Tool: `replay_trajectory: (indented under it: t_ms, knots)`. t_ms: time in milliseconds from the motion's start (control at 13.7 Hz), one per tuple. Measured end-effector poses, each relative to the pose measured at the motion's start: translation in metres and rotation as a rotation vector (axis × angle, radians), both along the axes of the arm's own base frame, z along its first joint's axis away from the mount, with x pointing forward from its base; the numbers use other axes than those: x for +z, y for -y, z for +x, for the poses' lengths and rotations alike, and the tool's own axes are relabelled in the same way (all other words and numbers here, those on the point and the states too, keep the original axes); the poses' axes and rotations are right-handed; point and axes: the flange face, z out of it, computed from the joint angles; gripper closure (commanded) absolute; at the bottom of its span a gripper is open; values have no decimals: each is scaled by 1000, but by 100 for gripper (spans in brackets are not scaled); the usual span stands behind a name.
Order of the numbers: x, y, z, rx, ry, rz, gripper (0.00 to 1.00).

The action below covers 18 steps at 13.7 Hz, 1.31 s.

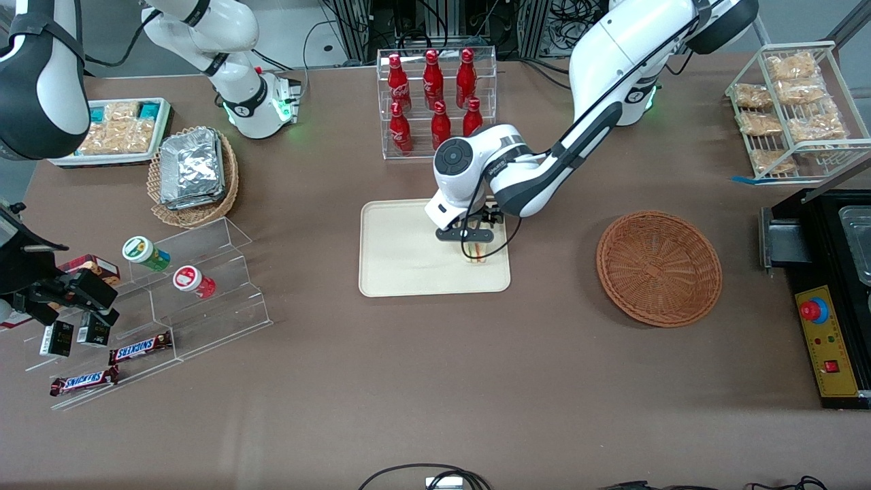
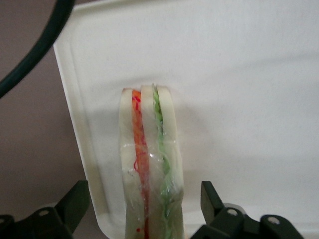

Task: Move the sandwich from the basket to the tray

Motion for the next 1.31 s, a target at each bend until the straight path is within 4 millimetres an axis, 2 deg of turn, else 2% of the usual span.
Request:
replay_trajectory:
  t_ms: [146,292,511,730,1022,1241,1314]
  knots:
    - [19,-1,21,54,21,12,0]
    - [43,-13,50,138,42,37,0]
    - [78,-49,94,242,67,58,0]
    - [116,-97,126,341,90,104,0]
    - [161,-162,153,457,109,131,0]
    - [180,-187,153,417,50,130,0]
    - [188,-204,157,404,27,124,0]
